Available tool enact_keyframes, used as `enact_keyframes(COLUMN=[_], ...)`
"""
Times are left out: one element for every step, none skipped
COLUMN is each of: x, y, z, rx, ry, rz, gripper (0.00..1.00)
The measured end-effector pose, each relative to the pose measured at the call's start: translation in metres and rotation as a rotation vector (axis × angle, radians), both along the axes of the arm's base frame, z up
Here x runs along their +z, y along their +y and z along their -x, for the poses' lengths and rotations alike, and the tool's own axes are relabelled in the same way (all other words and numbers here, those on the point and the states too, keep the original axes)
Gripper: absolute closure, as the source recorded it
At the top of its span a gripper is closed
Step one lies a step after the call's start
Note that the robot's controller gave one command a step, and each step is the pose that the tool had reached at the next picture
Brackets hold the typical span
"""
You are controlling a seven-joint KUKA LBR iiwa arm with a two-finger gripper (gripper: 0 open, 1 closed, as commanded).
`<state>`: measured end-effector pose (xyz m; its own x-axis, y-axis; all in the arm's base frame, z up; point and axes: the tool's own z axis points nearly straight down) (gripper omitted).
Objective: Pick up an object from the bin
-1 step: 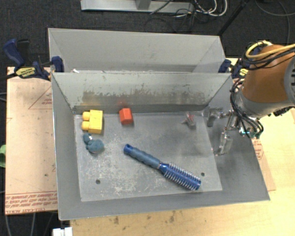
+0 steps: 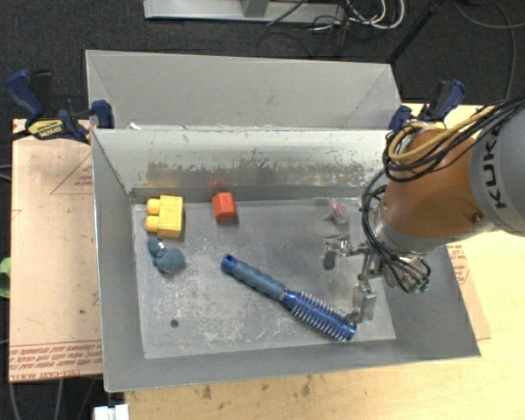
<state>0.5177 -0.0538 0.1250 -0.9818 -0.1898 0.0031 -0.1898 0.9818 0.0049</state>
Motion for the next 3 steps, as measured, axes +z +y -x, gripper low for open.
enact_keyframes(x=[-0.058, -0.054, 0.02], y=[0.071, 0.068, 0.058], z=[0.019, 0.022, -0.054], rx=[0.025, 0.304, 0.101], ry=[-0.003, -0.017, -0.014], rz=[0.0, 0.002, 0.003], gripper=[0.0, 0.0, 0.0])
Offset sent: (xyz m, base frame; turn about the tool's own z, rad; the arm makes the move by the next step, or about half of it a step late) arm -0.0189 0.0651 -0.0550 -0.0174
